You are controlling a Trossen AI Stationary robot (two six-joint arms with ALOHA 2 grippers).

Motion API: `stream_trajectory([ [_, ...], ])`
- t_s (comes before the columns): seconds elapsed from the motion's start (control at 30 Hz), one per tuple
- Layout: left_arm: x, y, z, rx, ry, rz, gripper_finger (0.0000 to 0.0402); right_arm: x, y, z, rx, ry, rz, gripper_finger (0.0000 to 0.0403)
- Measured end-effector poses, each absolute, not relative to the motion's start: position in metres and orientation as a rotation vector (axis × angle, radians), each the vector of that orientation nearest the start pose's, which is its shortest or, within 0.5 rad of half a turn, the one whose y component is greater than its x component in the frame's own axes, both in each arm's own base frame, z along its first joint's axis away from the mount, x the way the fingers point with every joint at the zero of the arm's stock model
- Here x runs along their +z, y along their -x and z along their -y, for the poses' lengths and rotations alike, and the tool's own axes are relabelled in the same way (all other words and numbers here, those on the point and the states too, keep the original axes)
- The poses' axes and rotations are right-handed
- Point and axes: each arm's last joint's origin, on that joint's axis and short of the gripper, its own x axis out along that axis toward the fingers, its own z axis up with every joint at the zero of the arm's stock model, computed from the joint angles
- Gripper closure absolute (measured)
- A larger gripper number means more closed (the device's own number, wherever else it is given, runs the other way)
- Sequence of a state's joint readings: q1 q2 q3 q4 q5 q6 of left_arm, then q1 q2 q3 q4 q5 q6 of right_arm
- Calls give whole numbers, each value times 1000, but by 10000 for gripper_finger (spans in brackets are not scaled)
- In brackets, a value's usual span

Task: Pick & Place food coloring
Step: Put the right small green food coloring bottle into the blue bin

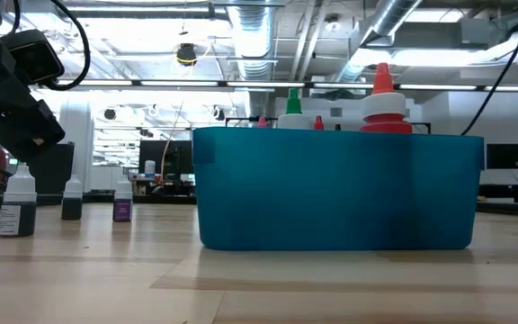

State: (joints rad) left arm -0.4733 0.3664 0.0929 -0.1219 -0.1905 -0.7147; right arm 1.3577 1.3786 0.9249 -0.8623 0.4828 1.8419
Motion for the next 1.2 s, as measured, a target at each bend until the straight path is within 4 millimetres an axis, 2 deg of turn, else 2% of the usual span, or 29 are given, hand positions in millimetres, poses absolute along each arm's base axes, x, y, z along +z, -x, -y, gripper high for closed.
stream_trajectory([
  [0.17,153,-104,47,-132,572,-455,236,205,-53,-246,-216,-629,-1015,304],
  [0.43,153,-104,47,-132,573,-454,236,190,-52,-250,-300,-617,-1090,304],
  [0.67,153,-104,47,-132,574,-454,236,200,-52,-233,-389,-605,-1099,304],
  [0.9,153,-104,47,-133,578,-451,236,206,-52,-219,-503,-597,-1218,304],
  [1.2,153,-105,47,-134,578,-450,236,212,-72,-211,-552,-670,-1323,304],
])
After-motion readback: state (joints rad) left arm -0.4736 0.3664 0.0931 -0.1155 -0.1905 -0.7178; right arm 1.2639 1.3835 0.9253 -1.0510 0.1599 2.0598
